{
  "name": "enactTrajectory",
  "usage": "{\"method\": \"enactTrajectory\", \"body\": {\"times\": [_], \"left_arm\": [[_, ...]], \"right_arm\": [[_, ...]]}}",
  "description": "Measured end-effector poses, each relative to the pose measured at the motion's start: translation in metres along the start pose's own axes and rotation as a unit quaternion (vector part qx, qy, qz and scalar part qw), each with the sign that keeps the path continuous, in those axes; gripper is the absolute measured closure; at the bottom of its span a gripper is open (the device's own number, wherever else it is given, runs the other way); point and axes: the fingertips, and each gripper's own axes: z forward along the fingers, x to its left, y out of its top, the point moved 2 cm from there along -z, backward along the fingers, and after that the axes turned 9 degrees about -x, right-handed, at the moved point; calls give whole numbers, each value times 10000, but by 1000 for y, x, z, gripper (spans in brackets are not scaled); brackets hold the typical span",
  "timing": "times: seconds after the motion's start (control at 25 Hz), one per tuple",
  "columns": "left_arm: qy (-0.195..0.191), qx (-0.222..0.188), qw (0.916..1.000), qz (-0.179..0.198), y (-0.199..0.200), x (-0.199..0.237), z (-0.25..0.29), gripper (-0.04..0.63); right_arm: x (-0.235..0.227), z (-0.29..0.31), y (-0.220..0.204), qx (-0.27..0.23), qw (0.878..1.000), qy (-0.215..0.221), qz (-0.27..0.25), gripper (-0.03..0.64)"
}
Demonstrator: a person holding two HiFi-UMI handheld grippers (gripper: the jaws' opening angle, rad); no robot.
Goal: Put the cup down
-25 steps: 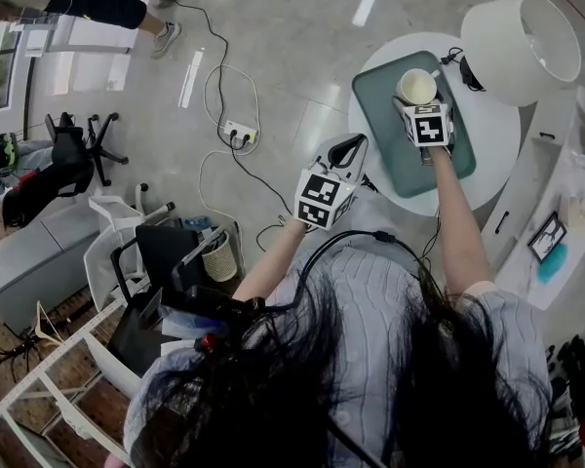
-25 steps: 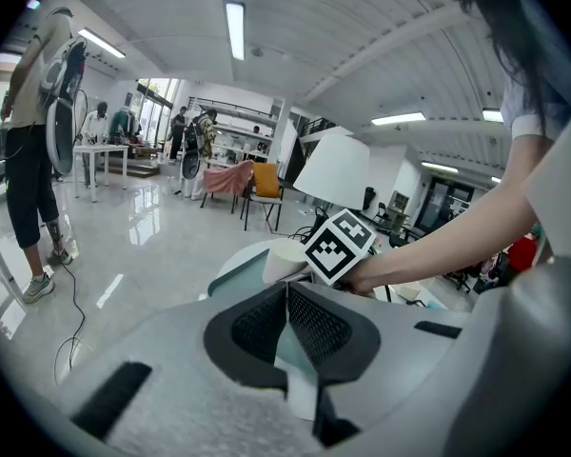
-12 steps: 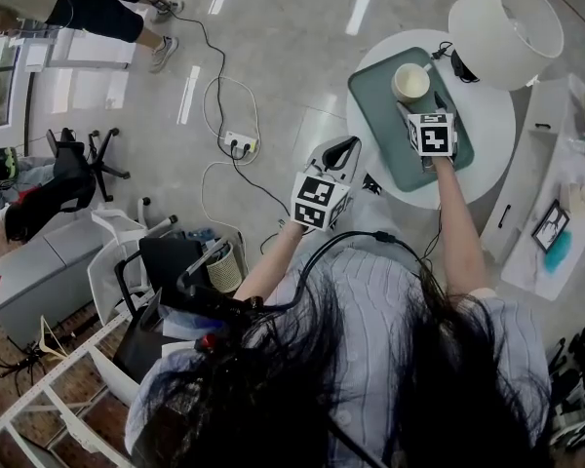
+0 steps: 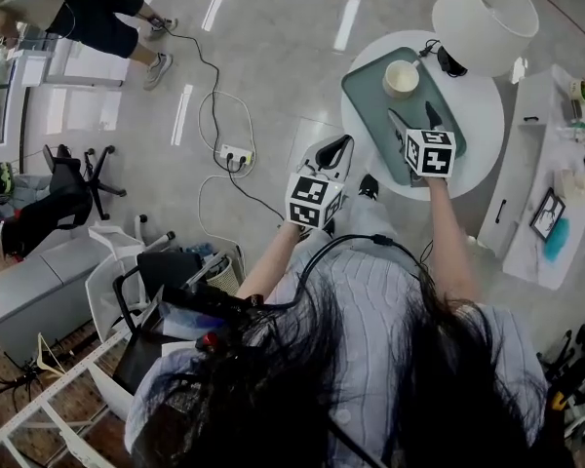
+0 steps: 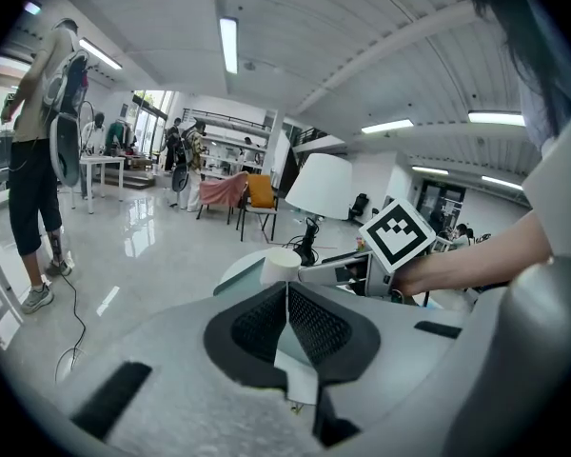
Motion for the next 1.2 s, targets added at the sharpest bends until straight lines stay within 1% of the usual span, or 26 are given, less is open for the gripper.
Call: {"method": "enactTrajectory", "body": {"times": [0.24, 0.44, 0.52, 0.64, 0.68, 0.8, 0.84, 0.96, 1.08, 1.2], "left_arm": [[-19, -127, 9999, 56, 6, 2, -19, 578], [-47, -177, 9998, 86, 6, 5, -42, 578], [-64, -221, 9997, 115, 8, 7, -51, 578], [-97, -270, 9993, 238, 13, 7, -63, 578], [-121, -302, 9990, 293, 16, 6, -68, 578], [-203, -433, 9979, 426, 23, 4, -84, 578], [-223, -478, 9976, 454, 24, 4, -91, 578], [-259, -594, 9967, 487, 23, 4, -110, 578], [-296, -631, 9965, 464, 17, 8, -132, 578], [-346, -650, 9964, 427, 8, 10, -155, 578]], "right_arm": [[27, -34, 10, -462, 9986, 24, 246, 197], [60, -61, 22, -773, 9959, 179, 432, 204], [75, -71, 27, -894, 9943, 302, 502, 211], [96, -86, 32, -1065, 9917, 449, 565, 226], [103, -91, 33, -1133, 9910, 449, 546, 239], [121, -107, 34, -1328, 9891, 394, 507, 332], [127, -111, 33, -1376, 9884, 395, 515, 350], [148, -122, 25, -1435, 9872, 414, 552, 379], [174, -132, 12, -1428, 9872, 405, 584, 428], [199, -146, 2, -1468, 9861, 387, 681, 438]]}}
